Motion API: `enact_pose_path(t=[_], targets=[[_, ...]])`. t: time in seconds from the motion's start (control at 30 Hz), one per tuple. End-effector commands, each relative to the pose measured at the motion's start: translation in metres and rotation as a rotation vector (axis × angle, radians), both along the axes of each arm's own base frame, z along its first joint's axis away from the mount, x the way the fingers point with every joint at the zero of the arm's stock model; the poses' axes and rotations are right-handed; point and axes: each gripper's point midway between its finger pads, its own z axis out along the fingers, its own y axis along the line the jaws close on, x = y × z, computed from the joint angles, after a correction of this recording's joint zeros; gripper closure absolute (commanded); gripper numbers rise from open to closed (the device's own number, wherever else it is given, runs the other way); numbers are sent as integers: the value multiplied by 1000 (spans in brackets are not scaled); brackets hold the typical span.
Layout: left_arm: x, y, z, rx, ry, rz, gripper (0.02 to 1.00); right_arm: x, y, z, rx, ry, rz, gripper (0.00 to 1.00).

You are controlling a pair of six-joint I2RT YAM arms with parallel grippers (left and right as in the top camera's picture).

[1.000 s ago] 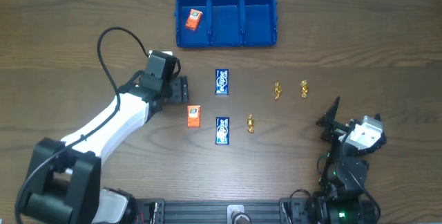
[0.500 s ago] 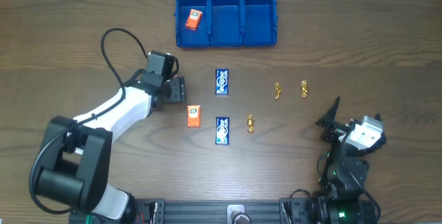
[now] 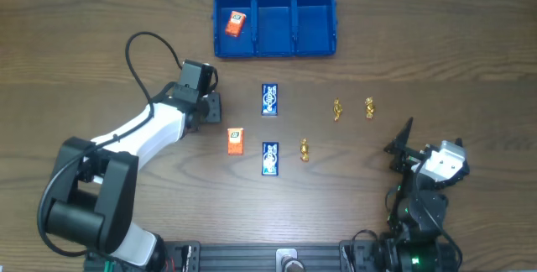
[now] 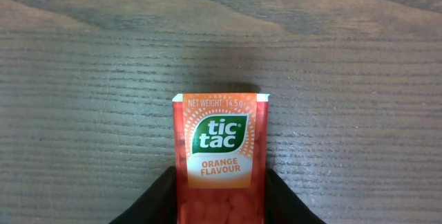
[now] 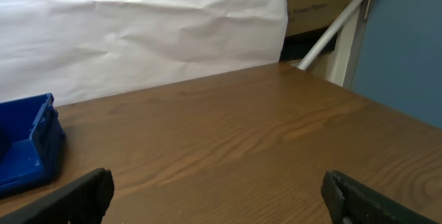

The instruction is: Sort Candies Into Trays

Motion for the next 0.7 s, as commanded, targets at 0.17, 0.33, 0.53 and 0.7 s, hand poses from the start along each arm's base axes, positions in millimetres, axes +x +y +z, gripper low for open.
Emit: enact_pose_path(t=[0.17,0.33,0.53,0.7], targets=[[9,-4,4,-18,-13,-9,746,-1,-2,-2,6,3,-12,3],[21,-9,19,-31,-40,-11,752,-1,-2,-2,6,3,-12,3],[57,-21,100,-61,-159,-12,757,-1,-2,-2,6,3,-12,3],[103,-31,175,-85,-308,0,750,-1,-2,-2,6,3,-12,3]])
